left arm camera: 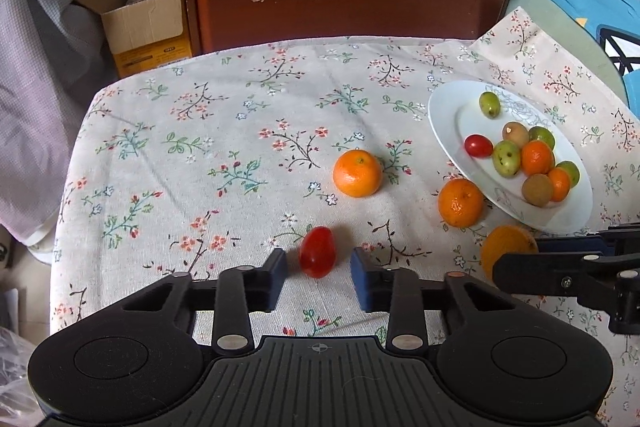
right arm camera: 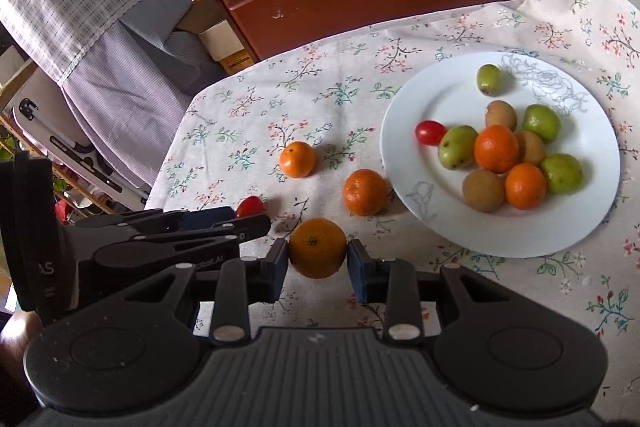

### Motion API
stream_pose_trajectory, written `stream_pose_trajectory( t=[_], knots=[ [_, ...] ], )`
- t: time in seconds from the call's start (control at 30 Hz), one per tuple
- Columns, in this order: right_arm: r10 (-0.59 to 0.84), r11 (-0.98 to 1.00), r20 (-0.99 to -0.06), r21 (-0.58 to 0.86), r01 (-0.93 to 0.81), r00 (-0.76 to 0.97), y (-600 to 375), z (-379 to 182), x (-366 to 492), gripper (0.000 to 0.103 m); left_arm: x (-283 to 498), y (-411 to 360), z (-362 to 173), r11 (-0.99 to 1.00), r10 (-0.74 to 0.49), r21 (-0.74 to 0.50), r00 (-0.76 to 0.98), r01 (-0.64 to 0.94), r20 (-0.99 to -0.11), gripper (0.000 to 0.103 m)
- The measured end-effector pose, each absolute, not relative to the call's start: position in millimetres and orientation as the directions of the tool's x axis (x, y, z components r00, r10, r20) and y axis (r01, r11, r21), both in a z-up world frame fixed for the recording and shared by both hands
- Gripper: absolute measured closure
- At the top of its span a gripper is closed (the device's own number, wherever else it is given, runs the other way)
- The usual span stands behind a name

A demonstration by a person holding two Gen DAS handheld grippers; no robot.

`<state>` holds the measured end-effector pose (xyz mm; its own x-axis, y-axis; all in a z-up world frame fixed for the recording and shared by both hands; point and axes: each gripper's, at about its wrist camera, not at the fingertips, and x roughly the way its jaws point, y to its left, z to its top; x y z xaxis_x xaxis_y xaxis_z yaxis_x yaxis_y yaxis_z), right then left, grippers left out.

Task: Organize fruits
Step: 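Grasp a tangerine with the right gripper while the left gripper grasps a red tomato, then lift the tangerine and red tomato and move them toward the white plate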

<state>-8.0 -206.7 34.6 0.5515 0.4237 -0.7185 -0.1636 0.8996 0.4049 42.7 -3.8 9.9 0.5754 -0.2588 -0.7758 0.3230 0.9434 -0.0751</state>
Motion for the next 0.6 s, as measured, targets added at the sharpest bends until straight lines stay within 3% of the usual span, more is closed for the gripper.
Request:
stream_pose_trajectory(
  t=[0.23, 0.6],
  knots=[
    [0.422, 0.900, -0.723, 0.407, -0.156, 0.548, -208.1, 31.1, -7.5, 0.071, 43.2, -4.2, 10.4, 0.943, -0.266, -0.082, 0.580, 0.323, -0.770, 0.085],
    [0.414, 0.901, -0.728, 0.412, -0.133, 0.547, -214.3, 26.8, -5.7, 0.071, 40.2, -9.0, 23.1, 0.940, -0.286, -0.096, 0.603, 0.328, -0.744, 0.085]
  ],
)
